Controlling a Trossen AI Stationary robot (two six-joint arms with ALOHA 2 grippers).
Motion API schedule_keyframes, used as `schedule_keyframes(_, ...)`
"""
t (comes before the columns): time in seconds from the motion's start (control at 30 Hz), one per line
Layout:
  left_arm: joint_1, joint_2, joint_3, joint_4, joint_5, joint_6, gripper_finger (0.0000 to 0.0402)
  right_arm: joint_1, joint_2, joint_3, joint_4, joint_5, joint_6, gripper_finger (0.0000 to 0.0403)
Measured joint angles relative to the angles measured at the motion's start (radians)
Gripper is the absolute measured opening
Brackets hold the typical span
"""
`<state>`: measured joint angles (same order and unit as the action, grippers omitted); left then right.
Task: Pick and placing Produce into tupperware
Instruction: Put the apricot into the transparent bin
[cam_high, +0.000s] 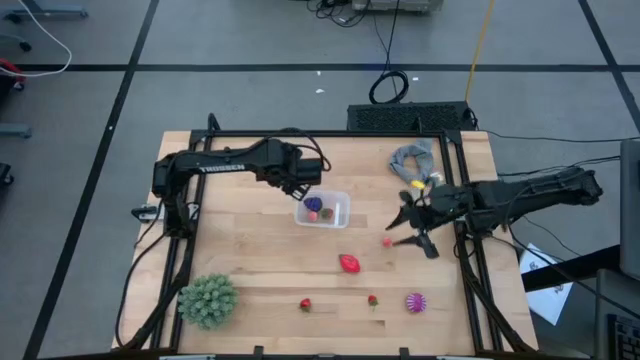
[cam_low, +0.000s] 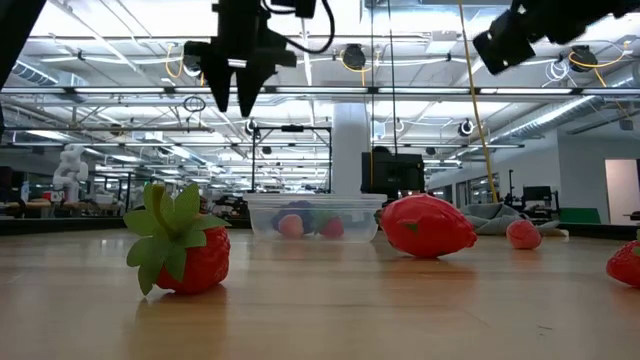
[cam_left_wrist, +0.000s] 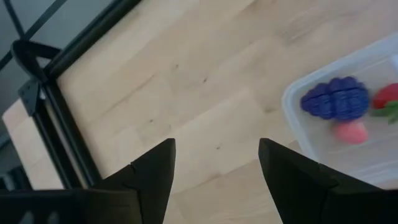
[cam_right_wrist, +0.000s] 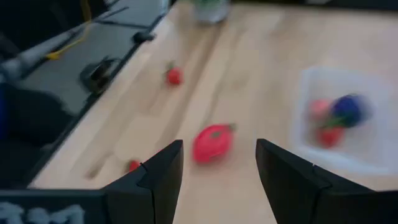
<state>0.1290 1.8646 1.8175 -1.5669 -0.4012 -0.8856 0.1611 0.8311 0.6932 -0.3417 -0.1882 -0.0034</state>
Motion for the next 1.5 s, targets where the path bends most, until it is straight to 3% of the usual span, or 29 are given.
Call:
schedule_keyframes(0.17,0.018,-0.002,-0.002,-0.005,-0.001,0.011,0.0237,0.055,0.083,-0.057,0.007,0.003,0.078,0.0192)
schedule_keyframes(0.47,0.069,-0.001,-0.003,-0.004,-0.009,0.062,0.0237,0.027,0.227,-0.058,-0.076,0.059,0.123,0.0192)
schedule_keyframes(0.7,0.11,-0.001,-0.003,-0.004,-0.012,0.107,0.0237,-0.011,0.313,0.025,-0.301,0.129,0.11,0.0192)
schedule_keyframes(0.93,0.157,-0.006,-0.003,-0.004,-0.05,0.193,0.0237,-0.011,0.393,0.056,-0.297,0.136,0.089,0.0192)
schedule_keyframes(1.5,0.28,-0.315,-0.002,-0.005,-0.105,0.175,0.0237,-0.018,0.587,0.056,-0.198,0.135,0.055,0.0192)
